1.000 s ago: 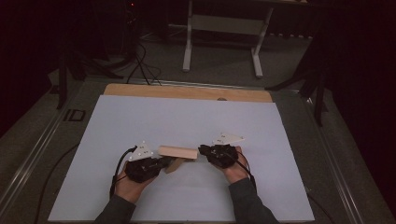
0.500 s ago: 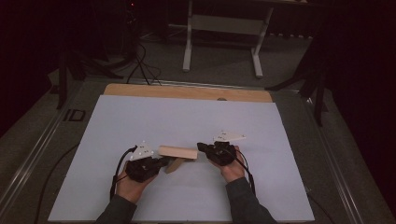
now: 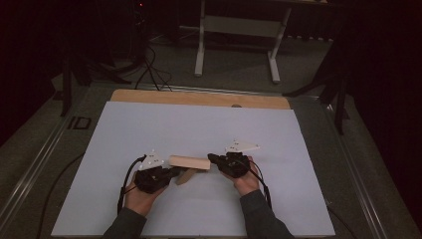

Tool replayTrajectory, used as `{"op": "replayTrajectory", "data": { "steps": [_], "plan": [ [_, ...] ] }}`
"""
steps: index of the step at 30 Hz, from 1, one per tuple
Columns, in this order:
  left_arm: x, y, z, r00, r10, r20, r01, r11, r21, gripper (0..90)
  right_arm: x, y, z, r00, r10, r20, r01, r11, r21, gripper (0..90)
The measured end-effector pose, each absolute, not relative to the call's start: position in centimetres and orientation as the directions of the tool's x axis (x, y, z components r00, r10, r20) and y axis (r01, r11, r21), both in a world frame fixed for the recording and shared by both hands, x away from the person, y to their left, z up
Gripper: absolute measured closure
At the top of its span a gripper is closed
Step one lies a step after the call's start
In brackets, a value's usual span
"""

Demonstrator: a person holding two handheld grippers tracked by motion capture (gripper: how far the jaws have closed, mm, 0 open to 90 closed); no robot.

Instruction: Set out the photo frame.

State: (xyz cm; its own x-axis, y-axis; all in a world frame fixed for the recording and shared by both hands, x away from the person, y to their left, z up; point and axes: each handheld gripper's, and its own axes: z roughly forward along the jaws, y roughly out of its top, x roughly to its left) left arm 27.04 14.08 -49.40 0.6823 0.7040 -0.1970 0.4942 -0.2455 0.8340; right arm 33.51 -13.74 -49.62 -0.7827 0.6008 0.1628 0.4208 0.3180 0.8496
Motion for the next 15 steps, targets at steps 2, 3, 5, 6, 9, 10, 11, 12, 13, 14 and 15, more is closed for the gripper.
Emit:
{"op": "replayTrajectory", "data": {
  "steps": [2, 3, 5, 6, 9, 10, 11, 12, 13, 14, 15],
  "plan": [
    [27.10, 14.07, -49.41, 0.680, 0.706, -0.197, 0.494, -0.243, 0.835, 89.4, 33.53, -13.78, -49.63, -0.784, 0.599, 0.163, 0.420, 0.319, 0.850, 89.5],
    [27.13, 14.03, -49.45, 0.678, 0.707, -0.199, 0.497, -0.242, 0.833, 89.5, 33.55, -13.78, -49.66, -0.784, 0.599, 0.165, 0.421, 0.318, 0.850, 89.5],
    [27.19, 13.96, -49.53, 0.677, 0.709, -0.197, 0.499, -0.244, 0.832, 89.4, 33.55, -13.79, -49.69, -0.784, 0.599, 0.164, 0.422, 0.321, 0.848, 89.4],
    [27.20, 13.94, -49.54, 0.677, 0.709, -0.197, 0.500, -0.247, 0.830, 89.4, 33.56, -13.80, -49.68, -0.785, 0.597, 0.164, 0.423, 0.323, 0.847, 89.5],
    [27.20, 13.87, -49.56, 0.677, 0.710, -0.194, 0.498, -0.248, 0.831, 89.4, 33.55, -13.82, -49.68, -0.787, 0.596, 0.162, 0.421, 0.325, 0.847, 89.4],
    [27.22, 13.87, -49.57, 0.676, 0.711, -0.192, 0.499, -0.250, 0.830, 89.4, 33.53, -13.84, -49.67, -0.788, 0.595, 0.159, 0.419, 0.328, 0.847, 89.4],
    [27.22, 13.86, -49.58, 0.674, 0.714, -0.190, 0.500, -0.251, 0.829, 89.4, 33.52, -13.84, -49.67, -0.788, 0.594, 0.159, 0.419, 0.330, 0.846, 89.4],
    [27.22, 13.86, -49.58, 0.674, 0.714, -0.190, 0.500, -0.251, 0.829, 89.4, 33.52, -13.84, -49.67, -0.788, 0.594, 0.159, 0.419, 0.330, 0.846, 89.4],
    [27.26, 13.87, -49.60, 0.671, 0.718, -0.188, 0.502, -0.251, 0.828, 89.4, 33.50, -13.84, -49.66, -0.789, 0.594, 0.157, 0.418, 0.331, 0.846, 89.3],
    [27.28, 13.88, -49.61, 0.671, 0.718, -0.188, 0.502, -0.252, 0.827, 89.4, 33.47, -13.83, -49.66, -0.790, 0.594, 0.152, 0.415, 0.335, 0.846, 89.3],
    [27.30, 13.88, -49.62, 0.670, 0.718, -0.188, 0.503, -0.252, 0.827, 89.4, 33.45, -13.84, -49.65, -0.790, 0.594, 0.152, 0.416, 0.337, 0.845, 89.3]
  ]
}}
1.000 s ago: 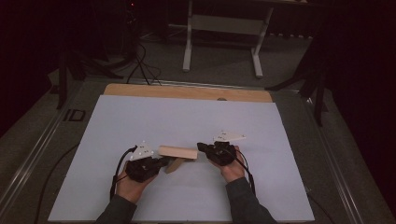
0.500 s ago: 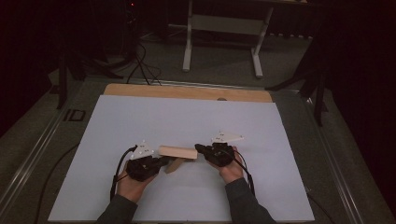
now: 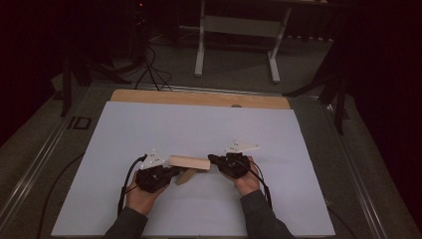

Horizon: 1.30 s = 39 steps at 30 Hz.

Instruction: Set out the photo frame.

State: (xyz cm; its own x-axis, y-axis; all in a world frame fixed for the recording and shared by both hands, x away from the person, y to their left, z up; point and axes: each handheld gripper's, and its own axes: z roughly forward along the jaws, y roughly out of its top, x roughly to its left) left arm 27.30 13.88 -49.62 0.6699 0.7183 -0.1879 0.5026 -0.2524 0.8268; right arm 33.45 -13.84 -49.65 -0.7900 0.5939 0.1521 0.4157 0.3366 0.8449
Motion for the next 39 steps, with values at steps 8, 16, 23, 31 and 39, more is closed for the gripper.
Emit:
{"op": "replayTrajectory", "data": {
  "steps": [8, 16, 23, 31, 39],
  "plan": [
    [27.4, 13.8, -49.6, 0.665, 0.722, -0.191, 0.507, -0.249, 0.825, 89.5, 33.2, -13.7, -49.6, -0.802, 0.581, 0.141, 0.404, 0.352, 0.844, 89.3],
    [27.4, 13.7, -49.6, 0.666, 0.720, -0.194, 0.507, -0.247, 0.826, 89.5, 33.0, -13.5, -49.5, -0.810, 0.572, 0.130, 0.394, 0.367, 0.843, 89.3],
    [27.4, 13.7, -49.4, 0.670, 0.717, -0.195, 0.504, -0.246, 0.828, 89.5, 32.7, -13.2, -49.4, -0.820, 0.560, 0.116, 0.381, 0.382, 0.842, 89.4],
    [27.3, 13.5, -49.3, 0.678, 0.709, -0.193, 0.500, -0.253, 0.828, 89.4, 32.5, -13.0, -49.3, -0.833, 0.542, 0.108, 0.369, 0.400, 0.839, 89.4],
    [27.3, 13.4, -49.4, 0.681, 0.708, -0.189, 0.499, -0.259, 0.827, 89.5, 32.2, -12.8, -49.3, -0.844, 0.527, 0.101, 0.359, 0.416, 0.835, 89.4]
  ]
}}
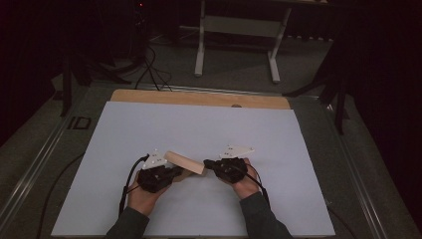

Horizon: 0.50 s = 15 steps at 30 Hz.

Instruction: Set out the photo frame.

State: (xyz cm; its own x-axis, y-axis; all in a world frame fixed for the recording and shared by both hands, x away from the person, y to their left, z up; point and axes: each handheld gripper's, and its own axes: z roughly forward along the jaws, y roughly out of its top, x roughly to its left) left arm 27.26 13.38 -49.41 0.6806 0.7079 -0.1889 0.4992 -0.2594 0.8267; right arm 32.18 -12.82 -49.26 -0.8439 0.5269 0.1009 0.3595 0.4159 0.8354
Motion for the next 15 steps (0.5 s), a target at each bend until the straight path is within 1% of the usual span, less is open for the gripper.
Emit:
{"op": "replayTrajectory", "data": {
  "steps": [15],
  "plan": [
    [27.3, 13.4, -49.6, 0.676, 0.712, -0.190, 0.506, -0.261, 0.822, 89.4, 31.3, -11.8, -49.2, -0.871, 0.483, 0.085, 0.331, 0.452, 0.828, 89.4]
  ]
}}
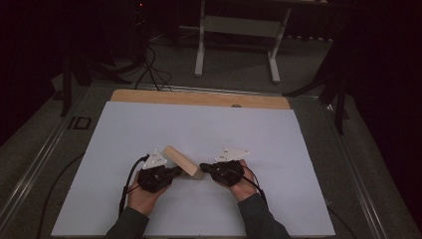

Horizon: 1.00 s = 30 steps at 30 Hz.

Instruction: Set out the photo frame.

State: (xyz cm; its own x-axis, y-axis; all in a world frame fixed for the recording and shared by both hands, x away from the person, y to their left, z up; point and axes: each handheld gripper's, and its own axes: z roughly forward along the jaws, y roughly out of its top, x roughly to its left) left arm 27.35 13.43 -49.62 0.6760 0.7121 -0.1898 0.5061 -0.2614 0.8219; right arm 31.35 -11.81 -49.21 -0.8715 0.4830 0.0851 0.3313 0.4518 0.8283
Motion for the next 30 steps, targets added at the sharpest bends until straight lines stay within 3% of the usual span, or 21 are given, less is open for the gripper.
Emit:
{"op": "replayTrajectory", "data": {
  "steps": [30],
  "plan": [
    [27.8, 14.0, -50.3, 0.645, 0.734, -0.212, 0.540, -0.242, 0.806, 89.5, 30.0, -9.9, -49.3, -0.902, 0.425, 0.077, 0.298, 0.482, 0.824, 89.6]
  ]
}}
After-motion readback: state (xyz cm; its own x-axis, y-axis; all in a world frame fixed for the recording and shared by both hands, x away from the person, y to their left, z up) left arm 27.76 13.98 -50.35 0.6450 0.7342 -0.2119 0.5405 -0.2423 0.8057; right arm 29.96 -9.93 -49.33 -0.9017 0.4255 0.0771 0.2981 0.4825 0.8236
